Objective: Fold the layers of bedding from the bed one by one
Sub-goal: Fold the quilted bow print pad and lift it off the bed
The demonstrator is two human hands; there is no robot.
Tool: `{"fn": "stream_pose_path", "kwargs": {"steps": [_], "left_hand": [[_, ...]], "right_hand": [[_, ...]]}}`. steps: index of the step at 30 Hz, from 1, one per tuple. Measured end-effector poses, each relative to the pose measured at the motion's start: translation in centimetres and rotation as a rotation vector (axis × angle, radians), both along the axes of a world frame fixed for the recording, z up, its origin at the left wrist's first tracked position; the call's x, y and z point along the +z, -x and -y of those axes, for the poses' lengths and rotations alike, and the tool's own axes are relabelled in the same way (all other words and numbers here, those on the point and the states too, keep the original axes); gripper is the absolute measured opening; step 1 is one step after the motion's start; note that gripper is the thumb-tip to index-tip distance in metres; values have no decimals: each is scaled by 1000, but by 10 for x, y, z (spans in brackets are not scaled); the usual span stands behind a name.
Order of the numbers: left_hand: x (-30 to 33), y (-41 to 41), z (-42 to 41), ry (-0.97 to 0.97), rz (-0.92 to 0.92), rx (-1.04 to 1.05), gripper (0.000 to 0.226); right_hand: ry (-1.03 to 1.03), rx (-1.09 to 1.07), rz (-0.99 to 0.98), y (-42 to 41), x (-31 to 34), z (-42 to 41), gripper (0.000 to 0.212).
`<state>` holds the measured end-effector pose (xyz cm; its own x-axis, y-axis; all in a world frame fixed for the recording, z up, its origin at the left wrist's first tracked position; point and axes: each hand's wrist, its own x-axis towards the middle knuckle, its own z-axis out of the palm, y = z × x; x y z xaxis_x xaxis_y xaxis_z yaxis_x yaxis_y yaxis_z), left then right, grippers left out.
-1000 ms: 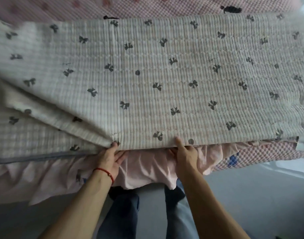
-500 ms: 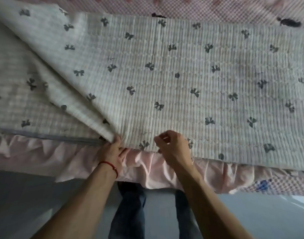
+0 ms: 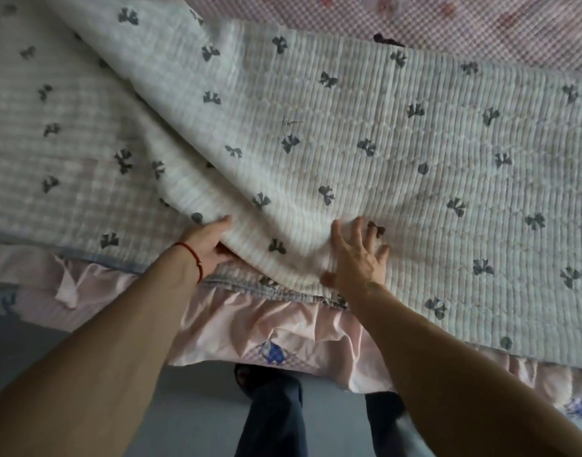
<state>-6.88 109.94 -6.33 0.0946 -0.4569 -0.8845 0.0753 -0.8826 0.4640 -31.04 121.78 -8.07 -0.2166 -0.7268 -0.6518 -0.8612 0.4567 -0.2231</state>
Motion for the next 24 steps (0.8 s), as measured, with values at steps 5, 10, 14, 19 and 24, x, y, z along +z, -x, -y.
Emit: {"fn": "stream_pose_path", "kwargs": {"steps": [5, 10, 14, 19, 24], "left_hand": [[-1, 1, 6, -69, -141, -90, 19], [-3, -2, 8, -112, -133, -74, 45], [5, -18, 11, -166, -248, -39, 37], [17, -72, 46, -223, -424, 128, 69], [14, -122, 135, -93, -371, 289, 66]], "right_hand": [[-57, -32, -72, -10, -7, 11, 123], [-107, -41, -125, -19, -12, 18, 127], [-153, -84, -117, -25, -10, 26, 126], [-174, -84, -89, -25, -8, 27, 141], [-90, -76, -203, -24, -21, 15, 135]]}}
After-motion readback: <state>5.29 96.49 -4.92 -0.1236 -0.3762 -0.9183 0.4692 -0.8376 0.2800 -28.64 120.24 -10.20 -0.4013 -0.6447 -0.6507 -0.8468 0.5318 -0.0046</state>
